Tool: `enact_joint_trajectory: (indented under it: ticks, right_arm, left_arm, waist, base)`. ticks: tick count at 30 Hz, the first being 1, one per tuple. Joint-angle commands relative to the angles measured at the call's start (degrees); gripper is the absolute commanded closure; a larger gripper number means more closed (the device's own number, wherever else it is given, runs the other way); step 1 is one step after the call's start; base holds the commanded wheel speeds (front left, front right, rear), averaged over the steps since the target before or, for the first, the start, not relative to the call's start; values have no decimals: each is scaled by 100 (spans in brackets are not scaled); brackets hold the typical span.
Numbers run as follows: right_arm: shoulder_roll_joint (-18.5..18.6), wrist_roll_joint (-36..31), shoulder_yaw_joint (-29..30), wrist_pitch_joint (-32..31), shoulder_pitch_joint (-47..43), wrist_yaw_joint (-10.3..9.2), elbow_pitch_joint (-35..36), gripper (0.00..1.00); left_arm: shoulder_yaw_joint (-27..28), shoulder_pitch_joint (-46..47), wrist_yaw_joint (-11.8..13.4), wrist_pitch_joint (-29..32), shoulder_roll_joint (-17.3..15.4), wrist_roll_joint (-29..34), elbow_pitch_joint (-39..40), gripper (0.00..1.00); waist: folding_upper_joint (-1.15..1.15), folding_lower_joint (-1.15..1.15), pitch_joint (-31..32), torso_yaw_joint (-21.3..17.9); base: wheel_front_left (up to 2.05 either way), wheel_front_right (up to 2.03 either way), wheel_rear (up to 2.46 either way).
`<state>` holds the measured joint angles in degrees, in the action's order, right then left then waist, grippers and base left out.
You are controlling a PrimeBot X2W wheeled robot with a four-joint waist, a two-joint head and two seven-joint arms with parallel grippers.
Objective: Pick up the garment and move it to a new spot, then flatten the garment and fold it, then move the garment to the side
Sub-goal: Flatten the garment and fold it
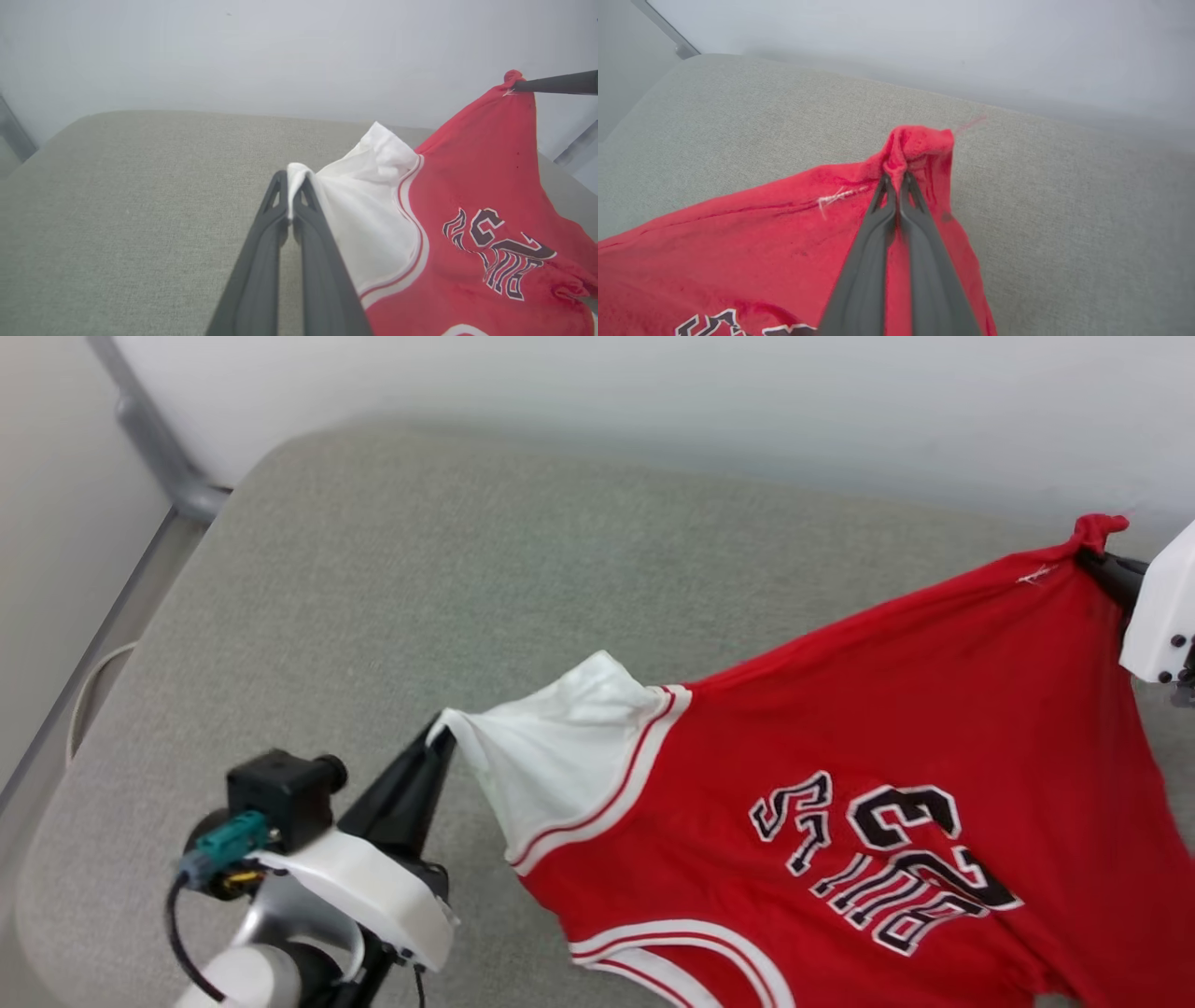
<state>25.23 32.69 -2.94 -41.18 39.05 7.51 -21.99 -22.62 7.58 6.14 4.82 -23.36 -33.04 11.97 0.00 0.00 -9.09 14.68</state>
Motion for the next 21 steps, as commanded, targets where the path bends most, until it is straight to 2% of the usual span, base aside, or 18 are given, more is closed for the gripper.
enact_joint_trajectory:
  ticks: [1, 8, 12, 21]
  right_arm:
    - [113, 66, -39, 14, -78, -4, 134, 100]
    - [394, 304, 229, -322, -439, -5, 1028, 100]
    - [302, 357, 506, -440, -546, -5, 1453, 100]
    - [-195, 282, 1212, -805, -595, -6, 2593, 100]
  left_arm:
    - [134, 157, 62, 63, -128, 31, 137, 100]
    - [545, 667, 276, 432, -460, 79, 625, 100]
    - [682, 908, 325, 600, -598, 101, 807, 100]
    - [1012, 1853, 409, 939, -993, 349, 1278, 100]
  waist:
    - [0, 0, 401, -337]
    - [0, 0, 679, -633]
    - [0, 0, 737, -749]
    - [0, 0, 733, -951]
  base:
    - [0, 0, 0]
    - [0, 0, 0]
    - [0, 0, 0]
    - [0, 0, 0]
